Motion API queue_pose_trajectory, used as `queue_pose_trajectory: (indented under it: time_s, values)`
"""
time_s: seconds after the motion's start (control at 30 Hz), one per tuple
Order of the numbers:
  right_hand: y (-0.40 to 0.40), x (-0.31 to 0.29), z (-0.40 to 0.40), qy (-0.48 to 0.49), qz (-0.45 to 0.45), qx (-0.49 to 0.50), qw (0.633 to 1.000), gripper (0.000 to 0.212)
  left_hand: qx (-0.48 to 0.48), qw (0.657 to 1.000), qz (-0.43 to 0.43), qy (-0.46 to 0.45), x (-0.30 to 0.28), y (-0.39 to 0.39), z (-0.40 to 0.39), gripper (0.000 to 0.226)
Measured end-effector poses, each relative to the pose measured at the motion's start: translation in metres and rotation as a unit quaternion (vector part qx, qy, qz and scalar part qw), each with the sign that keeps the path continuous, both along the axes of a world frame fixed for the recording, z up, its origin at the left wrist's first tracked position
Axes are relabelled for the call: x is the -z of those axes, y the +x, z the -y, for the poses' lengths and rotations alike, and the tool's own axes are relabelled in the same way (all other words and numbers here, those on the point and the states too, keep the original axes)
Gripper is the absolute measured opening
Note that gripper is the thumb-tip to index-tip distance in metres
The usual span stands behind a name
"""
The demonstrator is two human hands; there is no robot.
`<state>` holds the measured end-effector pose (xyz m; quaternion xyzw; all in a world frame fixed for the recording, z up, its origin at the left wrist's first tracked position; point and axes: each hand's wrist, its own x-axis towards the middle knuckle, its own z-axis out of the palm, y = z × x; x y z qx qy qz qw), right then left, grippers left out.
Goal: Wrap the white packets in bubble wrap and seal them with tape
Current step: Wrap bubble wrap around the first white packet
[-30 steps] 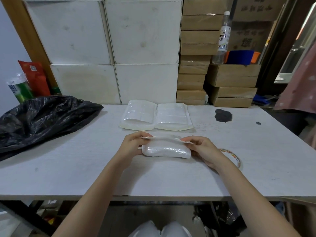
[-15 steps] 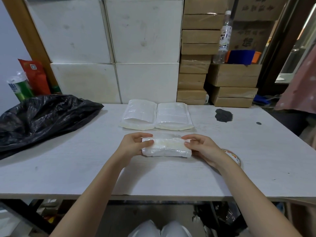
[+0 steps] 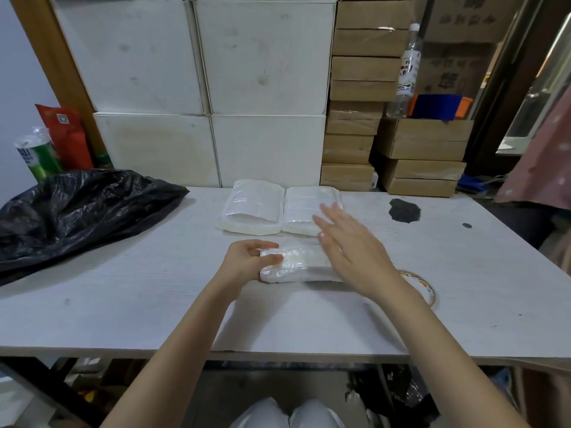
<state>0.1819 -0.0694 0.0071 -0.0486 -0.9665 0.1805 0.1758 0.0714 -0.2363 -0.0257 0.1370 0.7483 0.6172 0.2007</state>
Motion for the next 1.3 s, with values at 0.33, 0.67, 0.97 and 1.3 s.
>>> queue_pose_trajectory:
  time_s: [0.33, 0.67, 0.97, 1.3]
  values:
    - [0.000, 0.034, 0.021, 0.083, 0.130, 0.001, 0.988, 0.048, 0.021, 0.911, -0.303, -0.280, -0.032, 0.004, -0.001, 0.044]
    - [-0.003, 0.029, 0.013, -0.107, 0.148, -0.003, 0.983, 0.045, 0.129, 0.769, -0.460, -0.424, 0.018, 0.041, -0.017, 0.089]
    - [0.005, 0.032, 0.015, -0.042, 0.137, 0.022, 0.989, 0.051, 0.143, 0.779, -0.439, -0.425, 0.009, 0.043, -0.017, 0.056]
    - [0.025, 0.039, -0.010, -0.273, -0.055, 0.094, 0.956, 0.040, 0.159, 0.788, -0.438, -0.403, 0.015, 0.038, -0.013, 0.072]
